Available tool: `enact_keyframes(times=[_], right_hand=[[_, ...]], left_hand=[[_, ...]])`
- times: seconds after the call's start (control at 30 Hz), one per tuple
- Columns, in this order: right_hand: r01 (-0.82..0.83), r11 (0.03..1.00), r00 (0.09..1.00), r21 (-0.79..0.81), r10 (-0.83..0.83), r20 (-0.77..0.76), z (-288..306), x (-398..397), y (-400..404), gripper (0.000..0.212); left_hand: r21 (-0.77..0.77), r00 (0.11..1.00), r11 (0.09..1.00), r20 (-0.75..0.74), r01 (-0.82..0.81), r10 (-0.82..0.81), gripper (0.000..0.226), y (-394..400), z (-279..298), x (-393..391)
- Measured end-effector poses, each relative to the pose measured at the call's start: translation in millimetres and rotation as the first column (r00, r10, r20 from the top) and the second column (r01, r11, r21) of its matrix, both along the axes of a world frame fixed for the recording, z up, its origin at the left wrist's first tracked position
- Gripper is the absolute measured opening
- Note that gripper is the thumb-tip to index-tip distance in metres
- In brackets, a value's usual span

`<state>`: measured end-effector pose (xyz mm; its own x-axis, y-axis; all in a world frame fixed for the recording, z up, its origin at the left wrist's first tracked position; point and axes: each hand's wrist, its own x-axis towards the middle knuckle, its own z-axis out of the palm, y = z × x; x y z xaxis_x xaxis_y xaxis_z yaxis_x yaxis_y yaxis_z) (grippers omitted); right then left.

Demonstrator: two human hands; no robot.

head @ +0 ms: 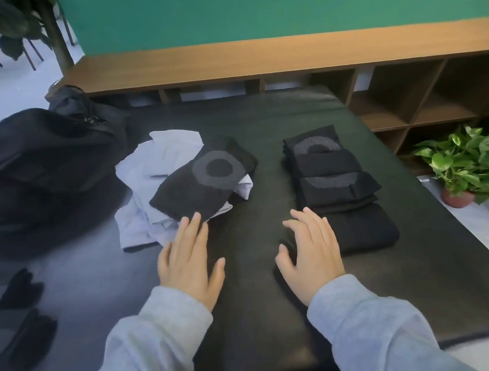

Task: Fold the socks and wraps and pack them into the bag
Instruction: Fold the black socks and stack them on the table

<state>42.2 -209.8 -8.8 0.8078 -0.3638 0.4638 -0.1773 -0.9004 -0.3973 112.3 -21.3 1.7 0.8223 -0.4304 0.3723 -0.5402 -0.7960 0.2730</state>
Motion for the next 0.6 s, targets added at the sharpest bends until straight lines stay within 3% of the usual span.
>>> enact_keyframes(times=[0.3,0.43,0.6], right_hand=[[-0.102,0.992,0.995,-0.068,0.102,0.005,7.2,-5.7,8.2,0.044],[-0.211,0.966,0.977,-0.146,0.207,-0.048,6.5,-9.3,17.4,0.061],[-0.182,0.972,0.983,-0.150,0.181,-0.023,4.7,-10.2,33.4,0.067]], left_hand=[[-0.123,0.970,0.975,0.184,0.183,-0.159,0.043,0.9,-5.6,-17.9],[-0.071,0.919,0.952,0.294,0.297,-0.264,0.040,-3.3,-7.3,-27.0],[-0.075,0.890,0.934,0.338,0.349,-0.306,0.037,-4.4,-8.5,-30.6]])
